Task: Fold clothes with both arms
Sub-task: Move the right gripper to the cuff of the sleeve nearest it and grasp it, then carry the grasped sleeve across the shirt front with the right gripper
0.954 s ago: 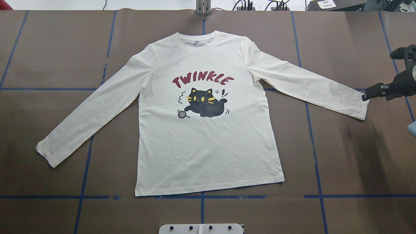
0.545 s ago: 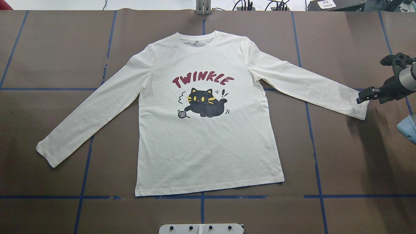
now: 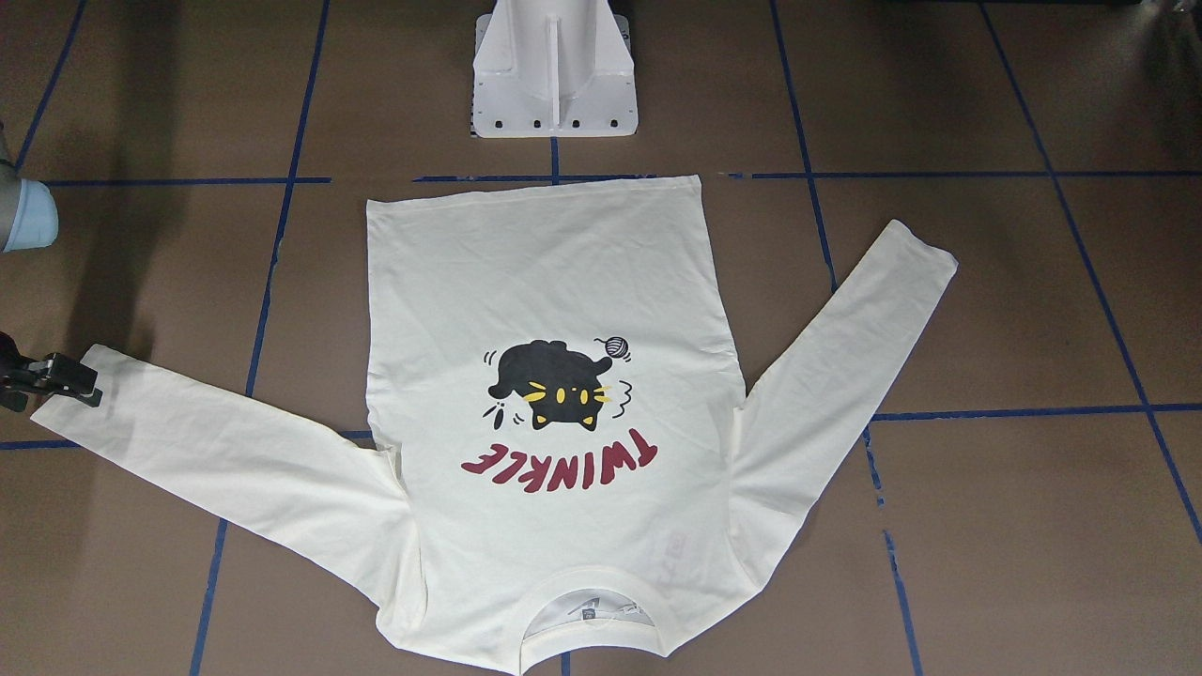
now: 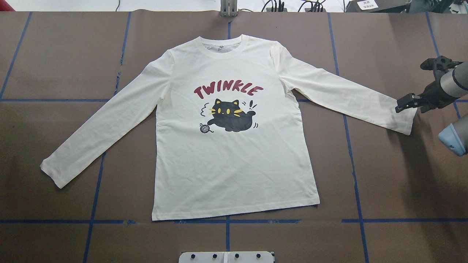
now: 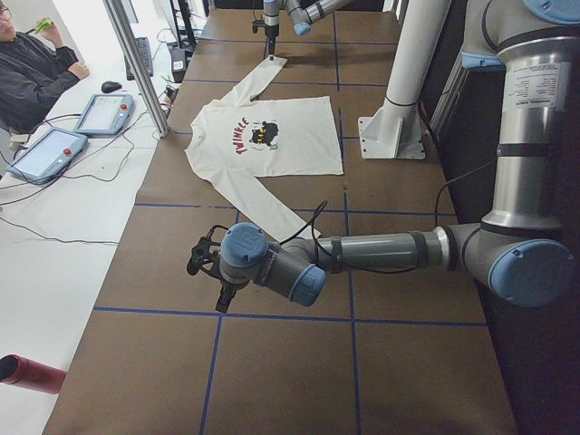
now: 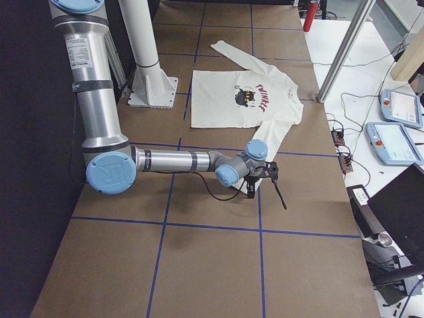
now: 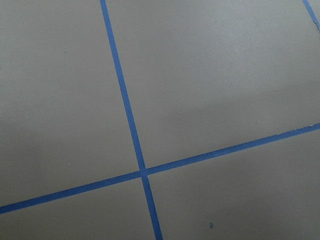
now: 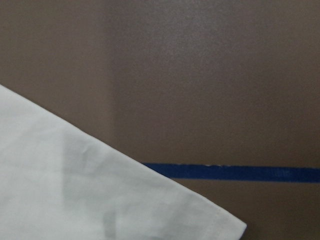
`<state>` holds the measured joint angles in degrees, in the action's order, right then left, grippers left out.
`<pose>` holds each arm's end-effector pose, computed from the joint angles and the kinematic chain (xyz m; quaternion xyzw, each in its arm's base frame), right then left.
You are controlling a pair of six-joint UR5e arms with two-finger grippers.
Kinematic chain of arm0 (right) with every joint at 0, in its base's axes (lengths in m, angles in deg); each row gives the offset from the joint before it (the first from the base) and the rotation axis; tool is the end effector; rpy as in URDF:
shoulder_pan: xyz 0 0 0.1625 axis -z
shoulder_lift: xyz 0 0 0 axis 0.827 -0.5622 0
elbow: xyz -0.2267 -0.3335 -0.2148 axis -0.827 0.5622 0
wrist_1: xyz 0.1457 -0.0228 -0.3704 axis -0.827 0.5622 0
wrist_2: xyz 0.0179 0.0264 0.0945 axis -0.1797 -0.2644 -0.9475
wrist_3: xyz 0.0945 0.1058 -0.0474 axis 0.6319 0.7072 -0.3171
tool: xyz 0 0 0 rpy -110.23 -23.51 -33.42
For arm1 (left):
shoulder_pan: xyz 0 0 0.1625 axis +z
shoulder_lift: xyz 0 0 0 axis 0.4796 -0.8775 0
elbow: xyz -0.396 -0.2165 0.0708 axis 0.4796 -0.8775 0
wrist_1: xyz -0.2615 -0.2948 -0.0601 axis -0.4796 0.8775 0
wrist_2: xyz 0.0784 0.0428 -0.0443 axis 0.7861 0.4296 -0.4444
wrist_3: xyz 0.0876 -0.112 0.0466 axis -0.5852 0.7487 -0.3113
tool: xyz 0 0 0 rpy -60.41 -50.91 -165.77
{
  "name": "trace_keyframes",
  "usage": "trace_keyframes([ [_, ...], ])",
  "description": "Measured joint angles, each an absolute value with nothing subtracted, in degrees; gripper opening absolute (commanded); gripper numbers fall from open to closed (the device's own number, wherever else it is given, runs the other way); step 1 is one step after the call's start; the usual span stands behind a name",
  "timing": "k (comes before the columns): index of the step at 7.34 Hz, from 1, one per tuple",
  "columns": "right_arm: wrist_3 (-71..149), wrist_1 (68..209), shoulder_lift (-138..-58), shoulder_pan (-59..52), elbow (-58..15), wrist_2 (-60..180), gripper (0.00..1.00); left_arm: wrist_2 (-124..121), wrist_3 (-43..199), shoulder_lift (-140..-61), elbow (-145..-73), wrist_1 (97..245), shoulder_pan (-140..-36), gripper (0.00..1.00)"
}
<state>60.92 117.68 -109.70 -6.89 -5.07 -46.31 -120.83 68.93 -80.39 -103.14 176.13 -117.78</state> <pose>-0.2335 -0.5369 0.7001 0.0224 -0.4005 0.0050 0.9160 -0.0091 -0.4993 0.6969 0.1784 0.4319 0.0594 0.8821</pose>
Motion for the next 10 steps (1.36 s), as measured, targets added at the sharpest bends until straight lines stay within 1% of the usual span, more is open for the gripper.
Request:
trace_keyframes([
  [5,61.0,118.0,-111.0,-5.5,-5.6,-46.4,1.0,-120.9,68.9,-80.4,-103.1,176.1,-117.8,1.0],
  [6,61.0,118.1,-111.3,-5.3,-5.6,-46.4,0.92,-120.9,68.9,-80.3,-103.1,176.1,-117.8,1.0],
  [7,61.0,118.1,-111.5,-5.3,-5.7,-46.4,0.61,-120.9,68.9,-80.3,-103.1,176.0,-117.8,1.0],
  [8,61.0,118.1,-111.7,-5.3,-5.9,-46.4,0.41,-120.9,68.9,-80.3,-103.1,176.0,-117.8,1.0],
  [9,61.0,118.1,-111.9,-5.3,-6.4,-46.4,0.24,-121.0,68.9,-80.3,-103.0,176.0,-117.8,1.0],
  [10,61.0,118.2,-112.1,-5.3,-6.9,-46.5,0.15,-121.0,68.9,-80.3,-103.0,176.0,-117.8,1.0],
])
